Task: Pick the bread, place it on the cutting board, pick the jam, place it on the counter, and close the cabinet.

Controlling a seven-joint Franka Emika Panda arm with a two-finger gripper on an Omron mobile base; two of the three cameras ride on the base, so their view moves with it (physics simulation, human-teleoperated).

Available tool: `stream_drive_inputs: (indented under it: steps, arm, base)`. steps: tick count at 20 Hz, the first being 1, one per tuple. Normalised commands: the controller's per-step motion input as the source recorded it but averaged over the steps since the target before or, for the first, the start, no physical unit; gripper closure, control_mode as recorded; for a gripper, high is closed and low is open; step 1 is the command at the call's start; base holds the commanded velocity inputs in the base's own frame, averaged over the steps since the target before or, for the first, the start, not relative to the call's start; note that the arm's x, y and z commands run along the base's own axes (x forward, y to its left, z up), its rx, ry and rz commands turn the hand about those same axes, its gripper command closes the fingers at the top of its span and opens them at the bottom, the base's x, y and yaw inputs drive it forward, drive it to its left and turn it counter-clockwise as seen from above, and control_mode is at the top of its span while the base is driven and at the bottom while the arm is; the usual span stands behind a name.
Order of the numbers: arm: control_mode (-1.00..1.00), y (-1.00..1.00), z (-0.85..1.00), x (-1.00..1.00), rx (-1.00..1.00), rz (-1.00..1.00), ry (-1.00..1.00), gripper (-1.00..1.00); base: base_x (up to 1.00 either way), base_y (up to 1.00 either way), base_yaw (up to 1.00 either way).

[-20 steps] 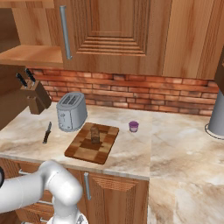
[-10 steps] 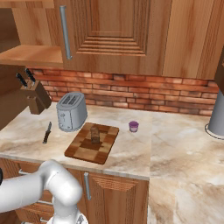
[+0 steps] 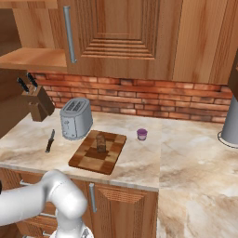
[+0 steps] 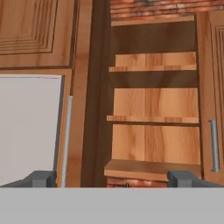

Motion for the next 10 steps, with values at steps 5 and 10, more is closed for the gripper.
stream_drive_inputs:
  steps: [5, 10]
  arm:
    - [-1.00, 0.28, 0.00, -0.05, 0.00, 0.00, 0.04, -1.00]
    - [-1.00, 0.34, 0.00, -0.06, 0.00, 0.00, 0.06, -1.00]
  base:
    - [0.00, 0.00, 0.00]
    - [0.00, 0.00, 0.00]
